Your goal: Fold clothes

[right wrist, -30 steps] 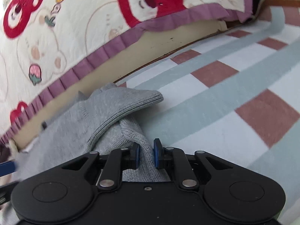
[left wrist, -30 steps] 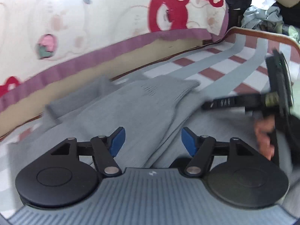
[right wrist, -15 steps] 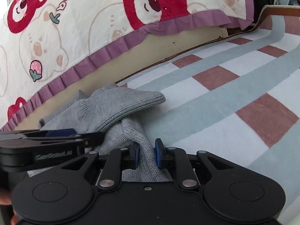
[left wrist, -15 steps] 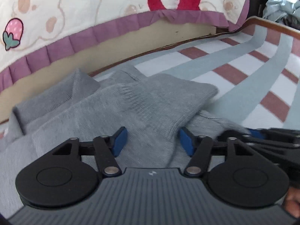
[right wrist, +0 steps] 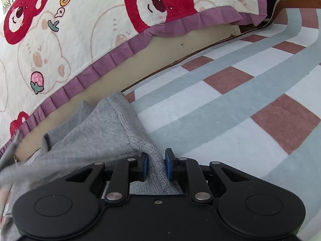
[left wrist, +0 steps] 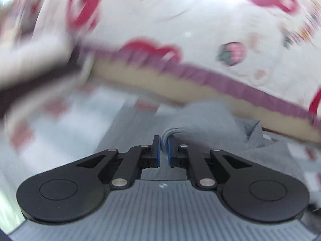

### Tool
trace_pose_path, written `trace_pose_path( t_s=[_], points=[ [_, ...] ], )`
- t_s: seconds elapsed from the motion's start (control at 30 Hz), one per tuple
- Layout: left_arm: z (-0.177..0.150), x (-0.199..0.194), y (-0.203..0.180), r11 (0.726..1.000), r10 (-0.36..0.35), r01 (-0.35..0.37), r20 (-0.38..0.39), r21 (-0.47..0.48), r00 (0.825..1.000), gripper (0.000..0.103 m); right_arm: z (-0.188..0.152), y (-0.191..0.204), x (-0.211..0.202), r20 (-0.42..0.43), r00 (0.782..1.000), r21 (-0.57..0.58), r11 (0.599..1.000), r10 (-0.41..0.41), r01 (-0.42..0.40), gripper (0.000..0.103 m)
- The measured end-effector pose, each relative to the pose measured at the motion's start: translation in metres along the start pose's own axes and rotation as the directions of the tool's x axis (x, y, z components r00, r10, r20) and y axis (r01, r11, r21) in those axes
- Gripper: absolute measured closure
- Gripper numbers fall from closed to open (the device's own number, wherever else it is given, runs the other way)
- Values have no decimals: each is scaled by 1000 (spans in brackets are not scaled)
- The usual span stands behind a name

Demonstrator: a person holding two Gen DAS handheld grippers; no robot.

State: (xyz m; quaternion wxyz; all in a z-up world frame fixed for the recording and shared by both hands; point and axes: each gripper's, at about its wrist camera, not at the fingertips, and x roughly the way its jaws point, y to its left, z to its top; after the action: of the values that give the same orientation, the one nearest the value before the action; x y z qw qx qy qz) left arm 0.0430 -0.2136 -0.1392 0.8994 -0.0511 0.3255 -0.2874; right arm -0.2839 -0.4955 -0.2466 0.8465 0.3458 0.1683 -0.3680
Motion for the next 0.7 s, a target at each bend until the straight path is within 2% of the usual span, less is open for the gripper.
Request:
trace_pose_path(
  t_s=[0.03, 0.1, 0.23, 0.27, 0.3, 0.33, 0.37, 0.4, 0.43, 0.53, 0.63, 0.7],
  points=[
    [-5, -1, 13, 999, -3, 2, -32, -43, 999, 96, 0, 0, 0, -2, 1000, 0, 1000, 2, -2, 86],
    [-13, -1, 27, 998, 20, -24, -75, -54, 997, 96, 1, -1, 1, -5, 1000, 1, 1000, 9, -9, 84],
    [-16, -6, 38, 996, 1, -9, -93, -88, 996, 95, 0, 7, 1, -8, 1000, -48, 999, -15, 15, 82],
    [-15, -5, 38, 995, -10, 0, -100, -97, 995, 91, 0, 10, 1, -9, 1000, -67, 997, -25, 24, 79],
    [-13, -3, 37, 995, -21, 11, -106, -102, 994, 80, -1, 14, 2, -11, 999, -92, 995, -36, 35, 78],
    [-12, -2, 37, 994, -33, 21, -112, -107, 993, 74, -1, 20, 2, -15, 999, -130, 990, -51, 48, 74],
    [-11, -1, 38, 993, -44, 30, -115, -115, 992, 62, -1, 26, 3, -18, 998, -169, 984, -63, 59, 67],
    [-10, 1, 39, 992, -55, 40, -119, -122, 991, 58, -1, 32, 4, -22, 997, -210, 975, -72, 65, 63],
    [-9, 2, 41, 990, -66, 50, -122, -129, 990, 57, -2, 37, 5, -25, 997, -247, 967, -77, 69, 55],
    [-10, 9, 46, 986, -89, 64, -156, -156, 984, 51, -5, 49, 8, -27, 994, -324, 942, -108, 93, 49],
    [-16, 20, 48, 991, -42, 11, -237, -131, 970, 50, -9, 58, 8, -32, 992, -382, 919, -120, 99, 40],
    [-22, 21, 49, 993, -23, -6, -238, -118, 971, 52, -12, 64, 6, -41, 991, -416, 904, -130, 102, 38]
  ],
)
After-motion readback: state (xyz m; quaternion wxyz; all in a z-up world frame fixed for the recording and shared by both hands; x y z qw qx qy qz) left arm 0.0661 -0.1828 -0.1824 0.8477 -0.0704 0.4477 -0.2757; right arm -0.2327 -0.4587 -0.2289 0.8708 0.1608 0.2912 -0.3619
